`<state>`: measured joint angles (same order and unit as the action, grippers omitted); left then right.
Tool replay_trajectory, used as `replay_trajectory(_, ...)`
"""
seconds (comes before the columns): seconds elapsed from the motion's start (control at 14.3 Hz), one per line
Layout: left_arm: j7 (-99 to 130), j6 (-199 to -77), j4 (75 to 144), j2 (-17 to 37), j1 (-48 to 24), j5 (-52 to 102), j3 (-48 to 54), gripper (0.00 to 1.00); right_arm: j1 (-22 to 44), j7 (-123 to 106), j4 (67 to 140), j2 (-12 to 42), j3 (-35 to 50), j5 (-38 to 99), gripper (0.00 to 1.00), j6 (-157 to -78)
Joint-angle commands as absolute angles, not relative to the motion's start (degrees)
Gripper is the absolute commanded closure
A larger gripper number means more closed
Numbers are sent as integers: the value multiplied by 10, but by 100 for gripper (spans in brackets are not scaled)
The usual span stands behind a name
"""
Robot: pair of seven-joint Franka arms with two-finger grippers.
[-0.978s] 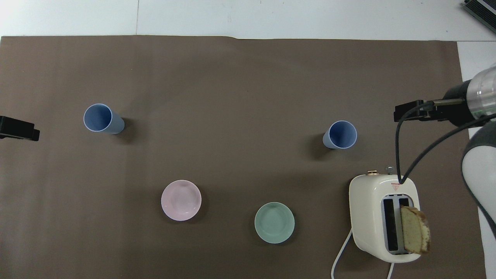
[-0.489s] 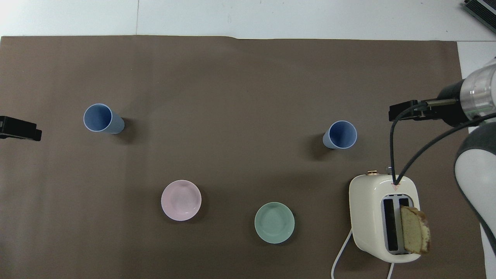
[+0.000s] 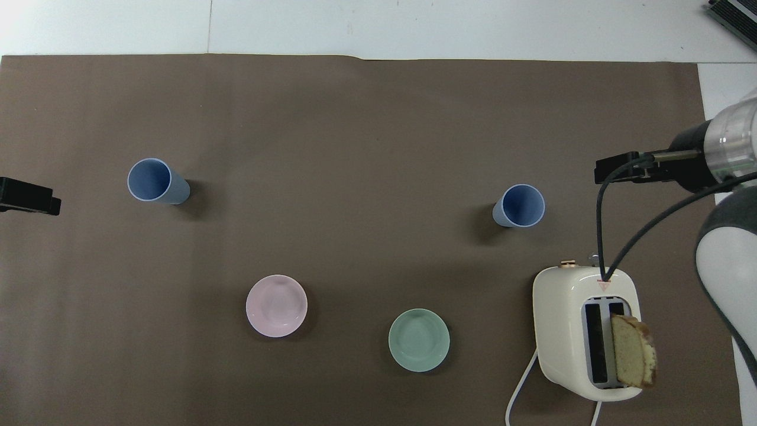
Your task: Stack blue cups with both arms
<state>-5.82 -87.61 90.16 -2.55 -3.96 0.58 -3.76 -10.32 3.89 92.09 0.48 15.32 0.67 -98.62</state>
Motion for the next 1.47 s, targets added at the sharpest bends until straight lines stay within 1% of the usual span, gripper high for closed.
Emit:
replay_trajectory(0.0,-57,-860,889,-24,-33,12,-34,0,-110,24,934,-4,156,3,0,-999)
replay_trajectory(1.4,-64,-864,890,-24,-33,12,-34,0,-110,-5,934,-4,156,2,0,-1000)
